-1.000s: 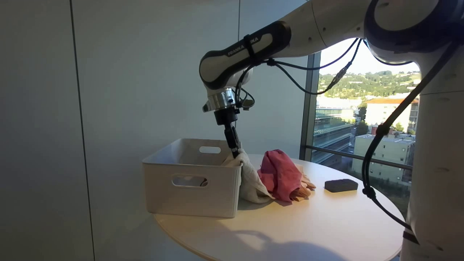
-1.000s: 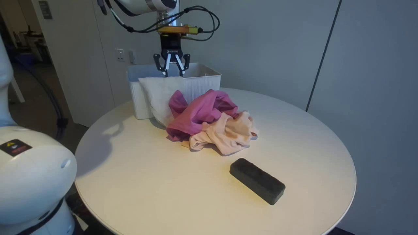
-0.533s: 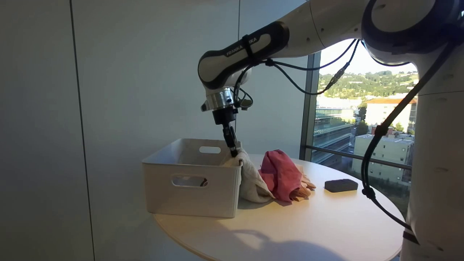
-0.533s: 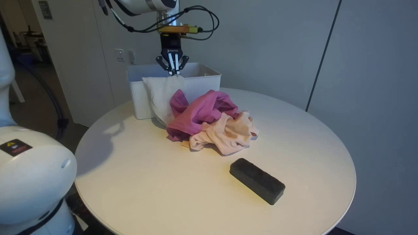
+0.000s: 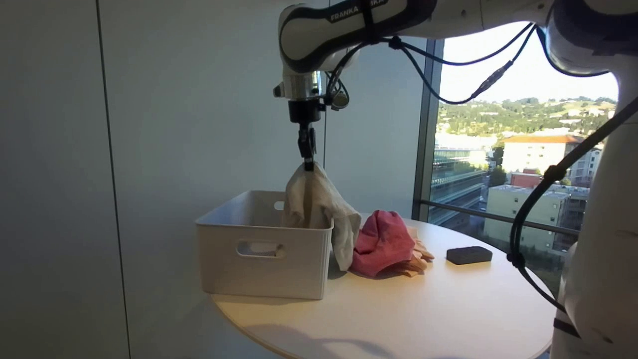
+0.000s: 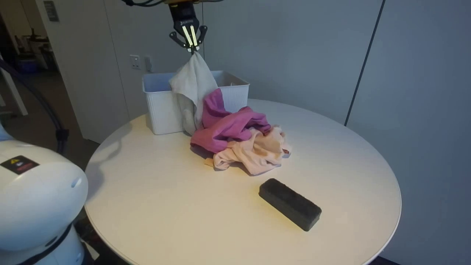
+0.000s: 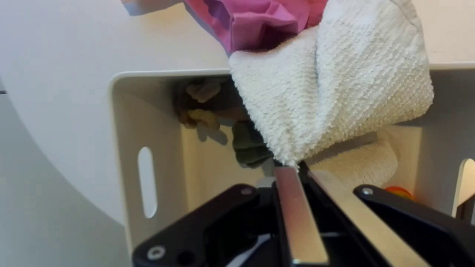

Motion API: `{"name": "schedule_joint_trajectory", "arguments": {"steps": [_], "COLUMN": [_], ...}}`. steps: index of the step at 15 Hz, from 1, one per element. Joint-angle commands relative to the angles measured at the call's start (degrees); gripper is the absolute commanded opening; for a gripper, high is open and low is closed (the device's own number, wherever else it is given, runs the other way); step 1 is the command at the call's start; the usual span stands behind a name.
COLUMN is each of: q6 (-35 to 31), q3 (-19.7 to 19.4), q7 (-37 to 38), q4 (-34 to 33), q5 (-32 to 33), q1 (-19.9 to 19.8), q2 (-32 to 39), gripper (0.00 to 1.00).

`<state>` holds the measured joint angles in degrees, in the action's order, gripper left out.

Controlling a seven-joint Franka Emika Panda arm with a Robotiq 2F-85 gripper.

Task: Remove the t-shirts and towel from the white storage container.

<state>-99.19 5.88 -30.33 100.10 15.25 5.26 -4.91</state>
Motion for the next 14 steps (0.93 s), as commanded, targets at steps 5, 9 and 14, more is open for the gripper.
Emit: {"name": "schedule_joint_trajectory", "arguments": {"steps": [5,9,14], "q6": [1.42,2.92,-2.55], "q3": [-0.75,-3.54,-6.69], "q7": [13.59,19.59,28.40], "q4": [2.86,7.18,17.02], "q5": [1.99,2.51,5.72], "q1": [-0.57,-3.02,-8.31], "q2": [-18.42,-28.06,-34.40], "gripper": [0.05,0.05,0.05]}}
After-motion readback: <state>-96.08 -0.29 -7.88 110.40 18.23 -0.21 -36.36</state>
